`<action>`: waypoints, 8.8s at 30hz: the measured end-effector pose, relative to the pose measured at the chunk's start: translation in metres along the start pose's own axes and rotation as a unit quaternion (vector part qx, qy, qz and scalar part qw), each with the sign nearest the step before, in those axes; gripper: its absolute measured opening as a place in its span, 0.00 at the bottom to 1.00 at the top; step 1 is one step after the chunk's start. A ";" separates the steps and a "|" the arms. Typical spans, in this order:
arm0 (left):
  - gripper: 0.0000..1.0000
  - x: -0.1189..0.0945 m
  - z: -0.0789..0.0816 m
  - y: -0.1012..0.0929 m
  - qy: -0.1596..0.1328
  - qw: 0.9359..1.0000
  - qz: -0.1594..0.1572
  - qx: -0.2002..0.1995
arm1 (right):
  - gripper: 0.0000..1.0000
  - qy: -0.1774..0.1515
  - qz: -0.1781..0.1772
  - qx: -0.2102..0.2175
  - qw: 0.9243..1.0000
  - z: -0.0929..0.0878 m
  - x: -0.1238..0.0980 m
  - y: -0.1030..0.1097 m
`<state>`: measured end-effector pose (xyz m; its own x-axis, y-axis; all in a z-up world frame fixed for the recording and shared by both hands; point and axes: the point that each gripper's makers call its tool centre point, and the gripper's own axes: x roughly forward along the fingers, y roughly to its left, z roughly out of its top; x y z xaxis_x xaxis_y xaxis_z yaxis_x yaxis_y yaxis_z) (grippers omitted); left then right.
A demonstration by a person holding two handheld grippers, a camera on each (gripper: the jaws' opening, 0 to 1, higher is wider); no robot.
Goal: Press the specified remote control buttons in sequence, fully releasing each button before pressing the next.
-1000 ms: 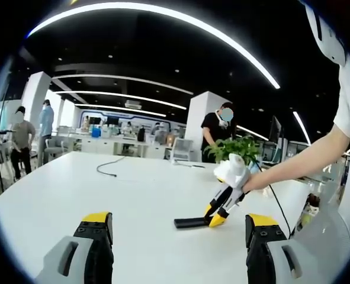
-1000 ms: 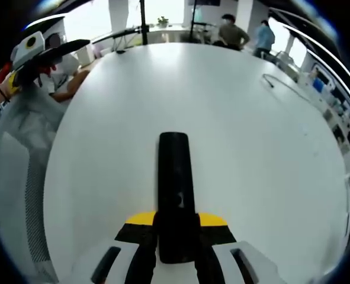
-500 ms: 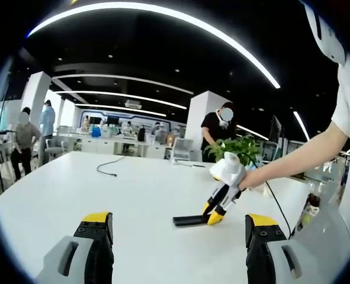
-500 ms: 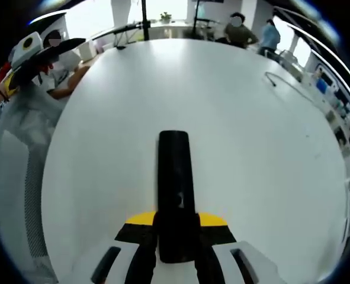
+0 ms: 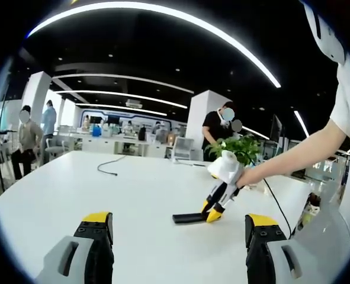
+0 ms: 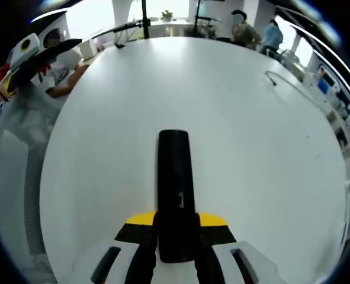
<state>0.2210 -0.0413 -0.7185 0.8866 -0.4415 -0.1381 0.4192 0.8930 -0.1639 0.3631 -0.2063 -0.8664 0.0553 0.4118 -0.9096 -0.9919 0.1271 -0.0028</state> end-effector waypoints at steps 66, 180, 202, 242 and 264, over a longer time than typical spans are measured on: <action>0.95 0.002 -0.008 0.002 0.022 1.000 0.005 0.006 | 0.22 -0.004 -0.003 0.005 1.000 0.004 0.001 -0.021; 0.96 -0.001 -0.009 -0.010 0.036 0.997 -0.023 0.058 | 0.99 -0.358 -0.248 0.255 0.863 0.019 -0.182 0.046; 0.95 0.006 -0.013 -0.005 0.040 0.999 -0.015 0.031 | 0.99 -0.357 -0.317 0.202 0.855 0.002 -0.196 0.089; 0.94 0.007 -0.016 0.001 0.046 0.999 -0.001 0.024 | 0.92 -0.326 -0.337 0.266 0.842 -0.062 -0.167 0.115; 0.93 0.004 -0.017 0.000 0.046 0.999 -0.001 0.016 | 0.91 -0.319 -0.332 0.273 0.844 -0.065 -0.164 0.120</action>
<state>0.2215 -0.0443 -0.7357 0.8648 -0.4481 -0.2266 0.4282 0.8938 -0.1333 0.2278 -0.3171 -0.7441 0.8023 0.4660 -0.3730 -0.5262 0.8472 -0.0734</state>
